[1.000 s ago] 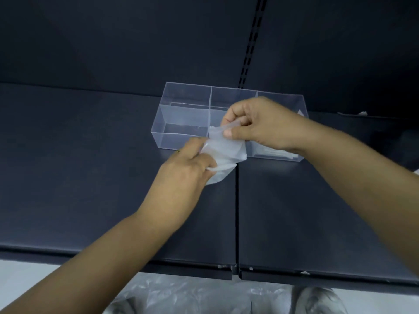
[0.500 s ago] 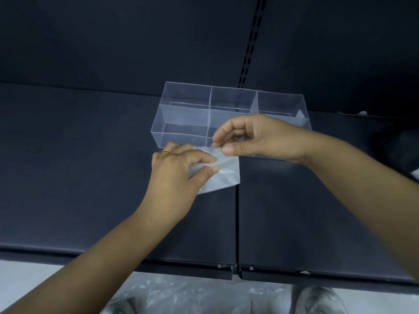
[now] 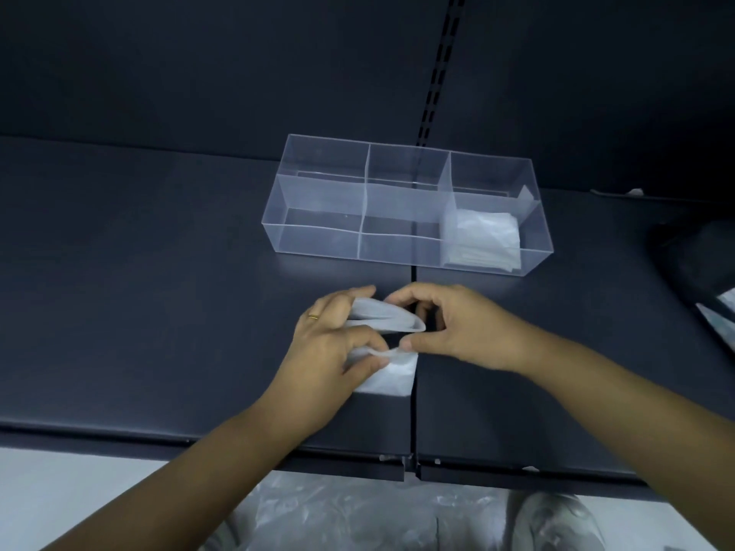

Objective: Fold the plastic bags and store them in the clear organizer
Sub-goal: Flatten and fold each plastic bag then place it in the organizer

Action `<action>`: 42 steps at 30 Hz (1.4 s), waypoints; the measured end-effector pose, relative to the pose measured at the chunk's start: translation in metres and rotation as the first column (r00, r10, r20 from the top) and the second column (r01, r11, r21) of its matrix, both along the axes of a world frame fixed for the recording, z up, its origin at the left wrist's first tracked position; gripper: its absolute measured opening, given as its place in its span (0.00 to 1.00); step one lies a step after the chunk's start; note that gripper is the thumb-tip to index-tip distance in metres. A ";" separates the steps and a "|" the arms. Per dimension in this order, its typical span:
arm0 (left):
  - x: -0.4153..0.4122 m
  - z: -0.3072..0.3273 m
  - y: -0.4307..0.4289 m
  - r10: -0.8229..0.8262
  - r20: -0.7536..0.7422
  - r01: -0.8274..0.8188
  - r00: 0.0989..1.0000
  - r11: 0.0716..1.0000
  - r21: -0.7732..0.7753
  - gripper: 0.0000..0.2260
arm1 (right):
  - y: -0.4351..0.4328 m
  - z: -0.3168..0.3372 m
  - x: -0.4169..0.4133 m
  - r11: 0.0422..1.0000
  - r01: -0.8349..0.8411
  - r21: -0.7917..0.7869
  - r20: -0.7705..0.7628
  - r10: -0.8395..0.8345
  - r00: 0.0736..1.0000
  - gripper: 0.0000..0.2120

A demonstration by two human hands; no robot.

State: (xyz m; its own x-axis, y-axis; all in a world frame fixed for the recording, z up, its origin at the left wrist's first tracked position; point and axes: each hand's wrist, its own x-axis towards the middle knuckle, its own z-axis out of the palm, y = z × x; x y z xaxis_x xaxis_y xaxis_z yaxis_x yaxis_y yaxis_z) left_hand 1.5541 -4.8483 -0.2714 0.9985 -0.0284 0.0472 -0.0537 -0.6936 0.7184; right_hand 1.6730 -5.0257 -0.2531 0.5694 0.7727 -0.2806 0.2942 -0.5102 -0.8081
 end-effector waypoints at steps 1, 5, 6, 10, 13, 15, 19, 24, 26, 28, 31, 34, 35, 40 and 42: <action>0.000 0.000 0.000 -0.012 -0.010 0.012 1.000 1.000 -0.024 0.05 | 0.001 -0.003 -0.004 0.999 0.045 0.013 0.028 -0.046 0.999 0.17; 0.000 -0.004 -0.004 -0.043 -0.017 0.042 0.999 0.997 -0.072 0.04 | 0.010 -0.012 -0.017 0.966 0.203 0.158 0.062 -0.215 0.975 0.11; 0.000 -0.004 -0.005 -0.042 -0.027 0.039 0.999 0.993 -0.111 0.04 | 0.012 -0.014 -0.020 0.953 0.227 0.201 0.057 -0.243 0.968 0.09; -0.001 0.000 -0.003 -0.001 -0.066 -0.016 0.998 0.968 -0.250 0.05 | 0.015 -0.007 -0.017 0.960 0.195 0.201 0.173 -0.231 0.957 0.01; 0.000 0.002 0.005 0.115 -0.058 -0.125 0.992 0.972 -0.199 0.05 | 0.014 0.017 0.018 0.956 0.214 0.203 0.260 -0.263 0.929 0.07; 0.000 0.003 0.008 0.151 -0.098 -0.168 0.984 0.966 -0.196 0.05 | 0.018 0.034 0.053 0.936 0.297 0.192 0.325 -0.346 0.880 0.08; -0.004 0.000 0.003 0.122 -0.156 -0.155 0.980 0.963 -0.222 0.06 | 0.037 0.030 0.100 0.932 0.356 -0.069 0.485 -0.281 0.828 0.08; -0.006 -0.002 0.001 0.115 -0.178 -0.152 0.977 0.966 -0.209 0.06 | 0.061 0.023 0.103 0.857 0.375 -0.355 0.781 0.051 0.622 0.13; -0.004 0.000 0.002 0.126 -0.180 -0.169 0.976 0.954 -0.247 0.05 | 0.064 0.023 0.100 0.813 0.379 -0.442 0.814 0.187 0.550 0.15; -0.002 0.004 0.003 0.148 -0.196 -0.199 0.969 0.941 -0.274 0.05 | 0.064 0.024 0.099 0.795 0.385 -0.468 0.825 0.238 0.512 0.16; 0.001 0.008 0.002 0.161 -0.202 -0.217 0.966 0.930 -0.295 0.06 | 0.063 0.027 0.097 0.845 0.351 -0.403 0.810 0.151 0.567 0.12; 0.000 0.010 0.001 0.151 -0.202 -0.209 0.968 0.928 -0.308 0.06 | 0.056 0.039 0.101 0.900 0.230 -0.371 0.607 0.047 0.793 0.08; 0.000 0.010 0.001 0.149 -0.206 -0.210 0.967 0.927 -0.311 0.06 | 0.052 0.044 0.103 0.902 0.181 -0.392 0.514 0.051 0.856 0.08; 0.001 0.011 -0.001 0.150 -0.227 -0.218 0.962 0.925 -0.312 0.06 | 0.054 0.048 0.111 0.806 0.178 -0.564 0.502 0.164 0.849 0.08; 0.001 0.011 -0.002 0.142 -0.228 -0.211 0.963 0.926 -0.314 0.05 | 0.064 0.040 0.107 0.750 0.296 -0.592 0.648 0.225 0.728 0.09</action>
State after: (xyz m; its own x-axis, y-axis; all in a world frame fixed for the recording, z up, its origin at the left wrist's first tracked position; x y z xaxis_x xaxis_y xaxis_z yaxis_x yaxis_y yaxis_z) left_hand 1.5551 -4.8502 -0.2600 0.9757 0.1321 -0.1749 0.2138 -0.3978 0.8922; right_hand 1.7803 -4.9616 -0.2132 0.8164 0.5327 -0.2229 0.5635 -0.8194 0.1053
